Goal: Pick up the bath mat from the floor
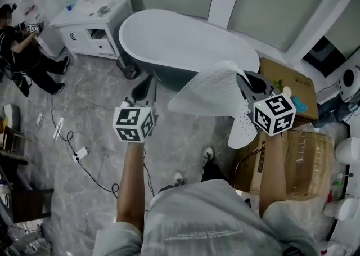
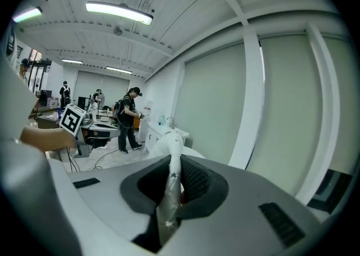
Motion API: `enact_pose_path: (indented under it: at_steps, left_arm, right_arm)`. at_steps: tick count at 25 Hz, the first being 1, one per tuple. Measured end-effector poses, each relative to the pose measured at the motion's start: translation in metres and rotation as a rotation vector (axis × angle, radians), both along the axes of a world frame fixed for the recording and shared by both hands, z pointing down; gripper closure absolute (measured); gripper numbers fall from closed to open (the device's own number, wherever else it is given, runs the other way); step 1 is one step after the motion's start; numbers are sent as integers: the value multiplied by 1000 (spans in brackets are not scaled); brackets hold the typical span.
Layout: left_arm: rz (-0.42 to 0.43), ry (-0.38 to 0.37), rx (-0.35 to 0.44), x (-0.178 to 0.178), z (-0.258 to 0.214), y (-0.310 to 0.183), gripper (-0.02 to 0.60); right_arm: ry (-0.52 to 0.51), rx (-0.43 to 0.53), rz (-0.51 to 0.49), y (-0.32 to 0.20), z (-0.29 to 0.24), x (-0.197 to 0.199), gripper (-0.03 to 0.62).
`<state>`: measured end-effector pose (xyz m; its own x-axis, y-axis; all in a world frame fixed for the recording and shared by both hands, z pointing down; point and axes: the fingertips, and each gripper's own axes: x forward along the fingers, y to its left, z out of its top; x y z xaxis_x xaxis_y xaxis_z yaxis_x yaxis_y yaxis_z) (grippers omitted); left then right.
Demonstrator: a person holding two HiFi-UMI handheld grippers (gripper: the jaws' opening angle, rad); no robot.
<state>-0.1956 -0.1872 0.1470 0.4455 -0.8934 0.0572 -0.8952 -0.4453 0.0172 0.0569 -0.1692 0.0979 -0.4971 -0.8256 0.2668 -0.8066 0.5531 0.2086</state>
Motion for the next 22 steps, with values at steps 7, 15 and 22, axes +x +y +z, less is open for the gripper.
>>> enact_pose_path:
  at_steps: [7, 15, 22]
  left_arm:
    - [64, -150, 80, -15, -54, 31, 558]
    - [120, -175, 152, -14, -97, 53, 558]
    - [128, -186, 143, -8, -86, 53, 558]
  right_arm:
    - [-57, 131, 32, 22, -62, -15, 551]
    - [-58, 172, -11, 36, -78, -37, 551]
    - [-38, 168, -29, 37, -71, -44, 551]
